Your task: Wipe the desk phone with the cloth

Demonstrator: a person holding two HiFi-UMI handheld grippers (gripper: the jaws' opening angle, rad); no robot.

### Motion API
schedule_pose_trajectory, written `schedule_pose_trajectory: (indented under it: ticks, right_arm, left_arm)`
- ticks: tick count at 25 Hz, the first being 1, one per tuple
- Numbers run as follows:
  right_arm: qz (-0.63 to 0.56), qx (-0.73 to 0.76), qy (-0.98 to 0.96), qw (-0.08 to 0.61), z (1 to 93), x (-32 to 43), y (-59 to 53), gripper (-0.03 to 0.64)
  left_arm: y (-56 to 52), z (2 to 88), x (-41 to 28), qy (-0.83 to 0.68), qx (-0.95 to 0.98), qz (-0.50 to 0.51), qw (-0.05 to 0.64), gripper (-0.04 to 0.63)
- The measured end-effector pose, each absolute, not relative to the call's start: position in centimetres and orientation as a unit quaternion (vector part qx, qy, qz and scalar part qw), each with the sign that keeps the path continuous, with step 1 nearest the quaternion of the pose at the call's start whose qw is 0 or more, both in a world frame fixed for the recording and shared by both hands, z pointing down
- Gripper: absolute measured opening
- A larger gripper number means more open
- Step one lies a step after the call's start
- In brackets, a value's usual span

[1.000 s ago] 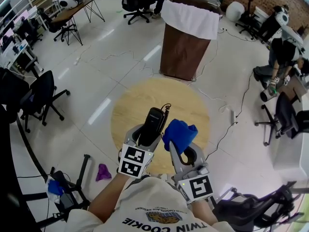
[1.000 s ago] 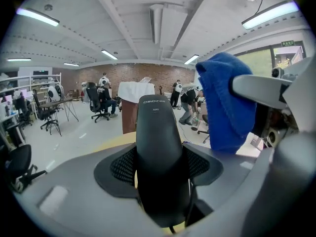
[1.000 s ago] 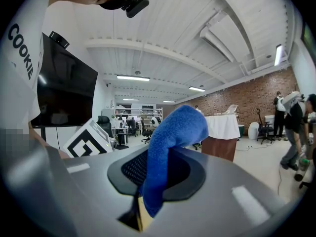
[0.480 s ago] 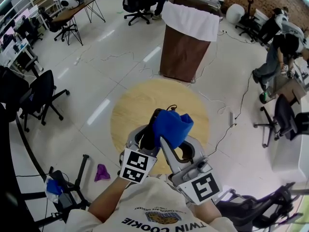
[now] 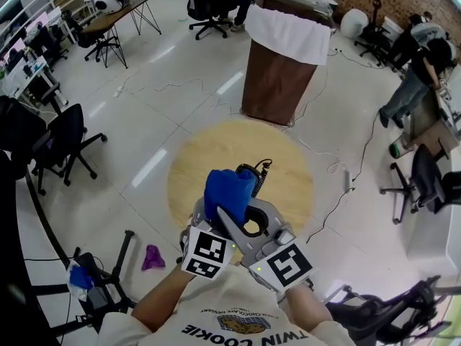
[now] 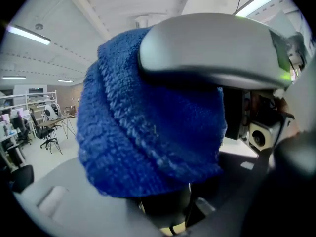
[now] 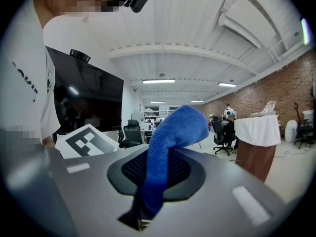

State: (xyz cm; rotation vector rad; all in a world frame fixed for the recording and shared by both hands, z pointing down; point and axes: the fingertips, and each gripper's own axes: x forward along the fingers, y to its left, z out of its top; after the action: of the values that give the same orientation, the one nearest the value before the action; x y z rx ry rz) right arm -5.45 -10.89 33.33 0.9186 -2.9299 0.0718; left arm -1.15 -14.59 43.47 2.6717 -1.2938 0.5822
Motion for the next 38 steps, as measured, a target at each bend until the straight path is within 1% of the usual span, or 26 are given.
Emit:
schedule_pose_trajectory:
  ticks: [5, 19, 24, 38]
  right_arm:
    - [0.004, 0.304, -0.952, 0.039, 33.0, -5.5, -11.1, 0.058]
    - [-0.026, 0.338, -0.941, 0.017, 29.8, -2.3, -13.5, 0.058]
    - [-0.042, 0.347, -0.937, -0.011, 27.9, -1.1, -14.6, 0.058]
    - [-0.066, 0.383, -0.921, -0.026, 25.5, 1.6, -17.4, 0.058]
  left_arm:
    - [-14.4, 43.4, -1.2, -0.429, 0.881, 0.191, 0.057, 0.264]
    - [-13.7, 42.4, -1.2, -0.427, 0.885, 0.178, 0.055, 0.264]
    - [-13.4, 42.3, -1.3, -0.428, 0.885, 0.177, 0.058, 0.264]
    - [-12.4, 42.3, -1.2, -0.421, 0.888, 0.177, 0.058, 0.264]
